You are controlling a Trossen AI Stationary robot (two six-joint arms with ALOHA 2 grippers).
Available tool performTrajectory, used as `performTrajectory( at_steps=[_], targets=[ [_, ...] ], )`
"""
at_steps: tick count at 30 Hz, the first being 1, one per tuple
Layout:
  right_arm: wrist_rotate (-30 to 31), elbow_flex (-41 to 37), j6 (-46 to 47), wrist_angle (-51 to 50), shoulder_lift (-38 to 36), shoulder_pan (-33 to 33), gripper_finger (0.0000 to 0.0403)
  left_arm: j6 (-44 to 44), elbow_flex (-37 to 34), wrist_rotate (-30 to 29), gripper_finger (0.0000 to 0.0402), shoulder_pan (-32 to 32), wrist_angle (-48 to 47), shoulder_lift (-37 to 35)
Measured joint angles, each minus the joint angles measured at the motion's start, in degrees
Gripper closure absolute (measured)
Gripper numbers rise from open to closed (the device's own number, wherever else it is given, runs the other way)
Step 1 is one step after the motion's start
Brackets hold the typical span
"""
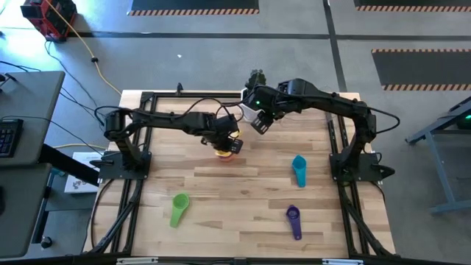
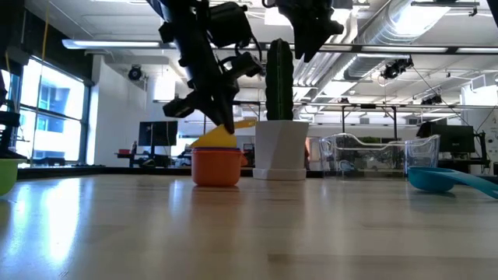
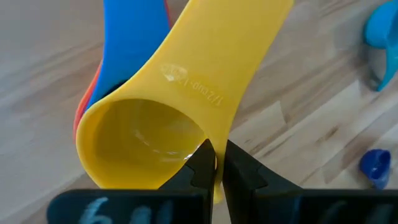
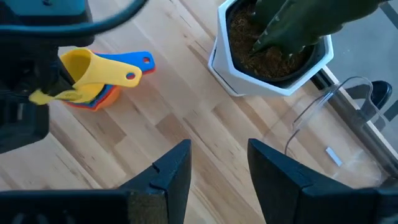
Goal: Nest measuring cups in basket
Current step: Stack the yellow measuring cup on top of the blue measuring cup
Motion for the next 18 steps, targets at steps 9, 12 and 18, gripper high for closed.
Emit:
performTrajectory(
  at_steps=[9,12,18],
  targets=[
    [0.0,0.0,-3.0,0.0,0.0,0.0,0.0253,0.0,0.0,0.2,0.0376,0.0,-0.2,1.1],
    [0.0,0.0,-3.1,0.0,0.0,0.0,0.0253,1.2,0.0,0.2,0.0355,0.0,-0.2,1.1],
    [0.0,0.0,-4.5,0.0,0.0,0.0,0.0253,1.6,0.0,0.3,0.031,0.1,-0.2,1.1]
  ],
)
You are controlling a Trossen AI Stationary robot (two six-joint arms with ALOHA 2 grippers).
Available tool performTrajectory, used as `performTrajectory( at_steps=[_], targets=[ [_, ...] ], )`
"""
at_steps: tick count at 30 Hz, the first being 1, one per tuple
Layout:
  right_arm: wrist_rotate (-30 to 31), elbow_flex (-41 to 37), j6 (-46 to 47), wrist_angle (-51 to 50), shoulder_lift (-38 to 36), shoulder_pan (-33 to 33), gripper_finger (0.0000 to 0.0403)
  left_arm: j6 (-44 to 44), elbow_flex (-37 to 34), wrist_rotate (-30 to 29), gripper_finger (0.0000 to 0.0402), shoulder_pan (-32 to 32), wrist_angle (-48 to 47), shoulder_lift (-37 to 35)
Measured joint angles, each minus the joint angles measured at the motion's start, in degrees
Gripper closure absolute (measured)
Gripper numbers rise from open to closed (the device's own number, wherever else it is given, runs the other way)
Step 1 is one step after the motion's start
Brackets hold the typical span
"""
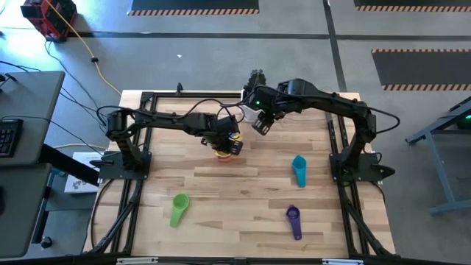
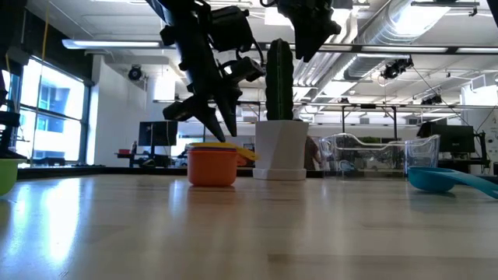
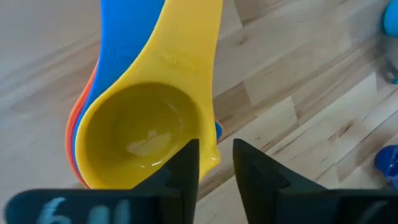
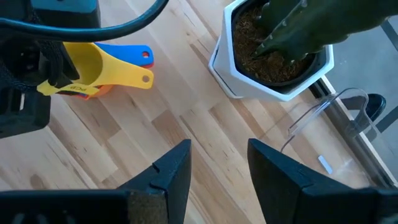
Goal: Nest measuring cups in basket
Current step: Stack the yellow measuring cup on top of the blue measuring cup
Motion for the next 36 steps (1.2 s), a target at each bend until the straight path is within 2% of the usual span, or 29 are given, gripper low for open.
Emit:
performTrajectory(
  at_steps=[5,10,16,22,27,31,36],
  targets=[
    [0.0,0.0,-0.1,0.0,0.0,0.0,0.0253,2.4,0.0,2.0,0.029,0.7,0.0,-1.0],
    [-0.4,0.0,0.0,-0.4,0.0,0.0,0.0253,5.1,0.0,2.5,0.0289,1.5,-0.8,-3.7],
    [-4.5,0.0,2.4,-0.5,0.0,0.0,0.0253,9.7,0.0,1.7,0.0289,2.8,-7.2,-7.4],
    [-6.4,-2.1,8.0,-0.5,0.0,1.3,0.0253,14.6,0.0,-2.0,0.0289,5.3,-15.5,-11.2],
    [-6.9,-5.2,15.1,-0.2,0.0,3.2,0.0253,20.8,0.0,-2.6,0.0289,8.7,-21.6,-12.0],
    [-6.9,-8.2,22.6,0.8,0.0,4.9,0.0253,26.2,0.0,-2.6,0.0289,11.9,-22.9,-12.0],
    [-8.1,-13.5,31.4,7.5,0.0,7.6,0.0253,32.8,0.0,-2.6,0.0289,15.9,-22.8,-12.0]
  ],
)
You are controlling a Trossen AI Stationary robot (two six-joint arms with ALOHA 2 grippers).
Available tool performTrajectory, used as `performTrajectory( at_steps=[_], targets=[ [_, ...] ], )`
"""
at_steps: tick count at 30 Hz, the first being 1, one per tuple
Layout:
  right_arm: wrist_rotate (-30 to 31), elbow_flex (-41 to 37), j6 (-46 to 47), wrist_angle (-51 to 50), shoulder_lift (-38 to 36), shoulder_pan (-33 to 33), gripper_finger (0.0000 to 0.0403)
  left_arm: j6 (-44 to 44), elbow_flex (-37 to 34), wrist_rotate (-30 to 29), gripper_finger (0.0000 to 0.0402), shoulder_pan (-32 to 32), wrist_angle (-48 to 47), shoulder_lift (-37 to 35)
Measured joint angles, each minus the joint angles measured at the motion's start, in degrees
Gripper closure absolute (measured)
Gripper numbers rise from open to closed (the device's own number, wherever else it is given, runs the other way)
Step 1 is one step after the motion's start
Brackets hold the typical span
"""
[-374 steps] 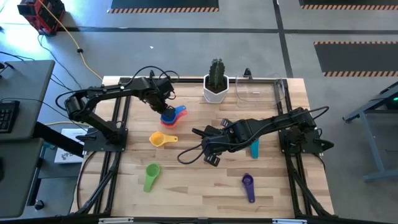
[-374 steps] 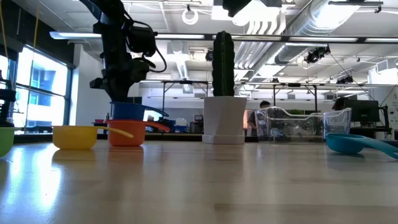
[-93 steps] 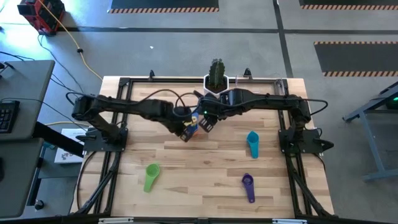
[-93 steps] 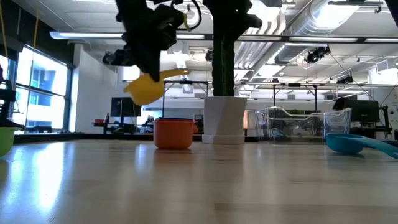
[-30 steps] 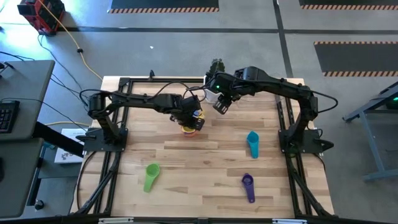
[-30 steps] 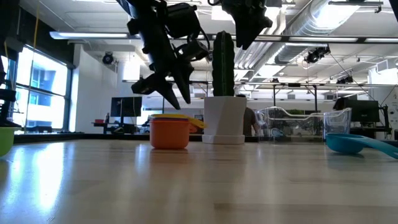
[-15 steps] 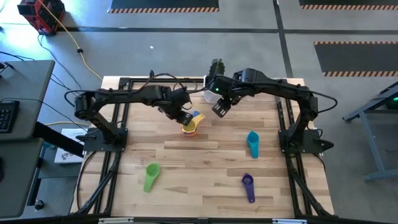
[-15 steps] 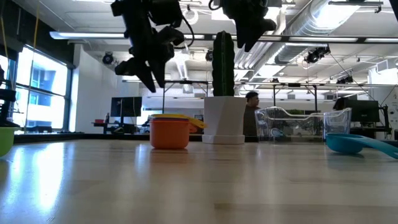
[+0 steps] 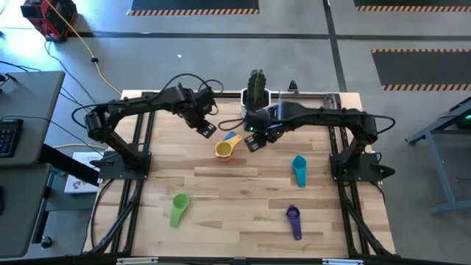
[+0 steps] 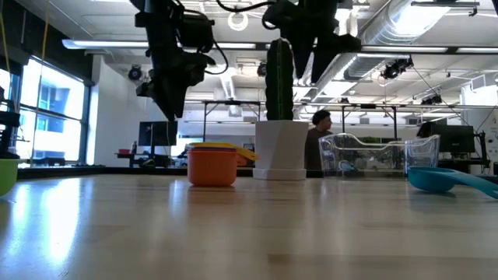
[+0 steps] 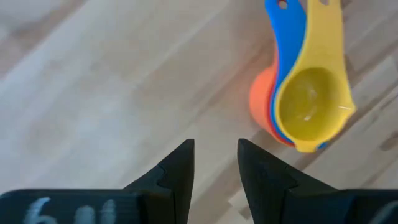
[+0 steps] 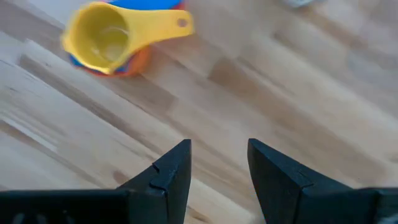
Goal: Nest measuring cups in basket
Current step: Stack the yellow measuring cup on top of the blue measuring cup
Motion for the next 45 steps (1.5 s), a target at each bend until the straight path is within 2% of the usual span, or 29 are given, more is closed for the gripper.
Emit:
performTrajectory(
  at_steps=[12,18,21,29,34,45],
  targets=[
    [-1.0,-17.8,17.2,32.2,0.1,4.3,0.0253,10.3,-2.3,0.8,0.0289,7.1,-0.8,0.0],
    [2.2,-24.7,22.2,44.8,0.0,4.5,0.0253,12.3,-5.7,1.1,0.0289,8.4,2.5,0.0],
    [4.5,-27.8,24.7,49.7,0.0,4.5,0.0253,12.3,-7.1,3.9,0.0289,8.4,5.6,0.0],
    [7.7,-32.6,25.9,53.1,0.0,3.6,0.0253,12.2,-7.3,5.6,0.0289,7.9,12.4,2.5],
    [9.3,-33.3,23.2,54.6,0.1,1.3,0.0253,10.3,-7.3,7.4,0.0289,7.9,15.1,4.9],
    [3.5,-33.3,18.7,59.4,4.3,-2.2,0.0253,9.3,-7.3,10.2,0.0289,7.9,17.4,10.8]
  ],
)
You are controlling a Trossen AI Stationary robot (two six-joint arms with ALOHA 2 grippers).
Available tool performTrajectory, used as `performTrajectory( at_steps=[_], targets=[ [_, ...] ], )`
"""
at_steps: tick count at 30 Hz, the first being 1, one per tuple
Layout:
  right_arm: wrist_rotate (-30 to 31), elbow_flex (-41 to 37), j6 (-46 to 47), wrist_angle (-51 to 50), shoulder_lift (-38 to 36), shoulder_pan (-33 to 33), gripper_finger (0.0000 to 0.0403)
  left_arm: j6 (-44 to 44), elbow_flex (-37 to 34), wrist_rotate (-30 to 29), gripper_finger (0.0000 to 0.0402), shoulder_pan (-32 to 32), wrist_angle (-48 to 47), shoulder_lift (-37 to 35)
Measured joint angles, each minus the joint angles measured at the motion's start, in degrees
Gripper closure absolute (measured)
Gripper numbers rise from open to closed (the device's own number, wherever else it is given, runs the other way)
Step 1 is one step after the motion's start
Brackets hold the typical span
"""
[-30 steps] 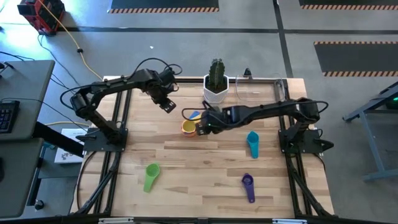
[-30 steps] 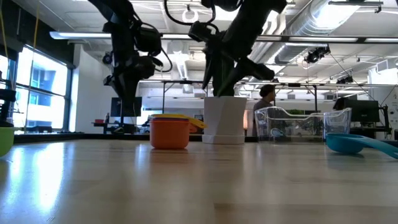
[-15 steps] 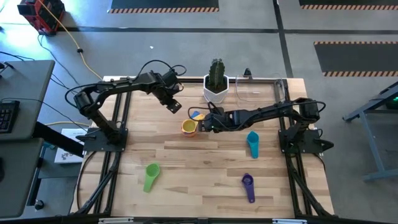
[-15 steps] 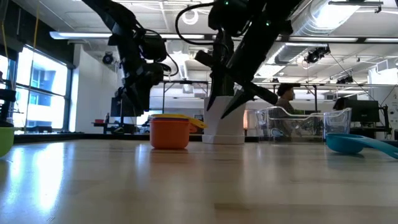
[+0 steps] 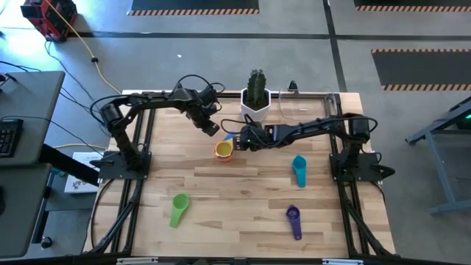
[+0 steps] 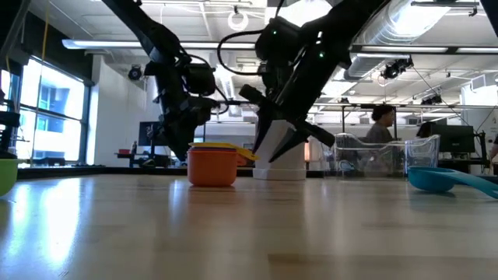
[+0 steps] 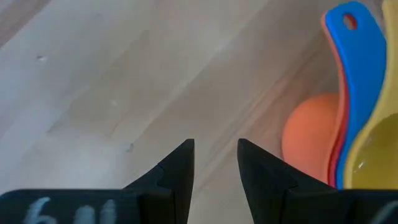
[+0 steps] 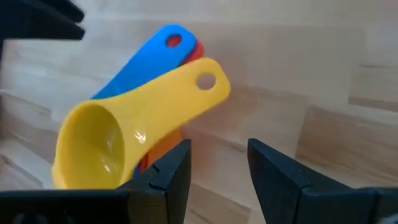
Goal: Nest measuring cups in basket
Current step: Stack the yellow measuring cup on top of the blue measuring cup
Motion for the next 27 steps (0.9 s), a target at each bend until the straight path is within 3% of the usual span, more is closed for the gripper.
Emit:
performTrajectory(
  at_steps=[14,27],
  targets=[
    [-3.7,0.0,-2.4,2.6,1.8,-3.7,0.0253,0.0,0.0,4.7,0.0289,-0.6,9.1,6.6],
    [-4.4,0.0,-2.5,3.4,2.1,-4.0,0.0253,0.0,0.0,6.9,0.0289,-4.6,16.6,6.9]
  ],
)
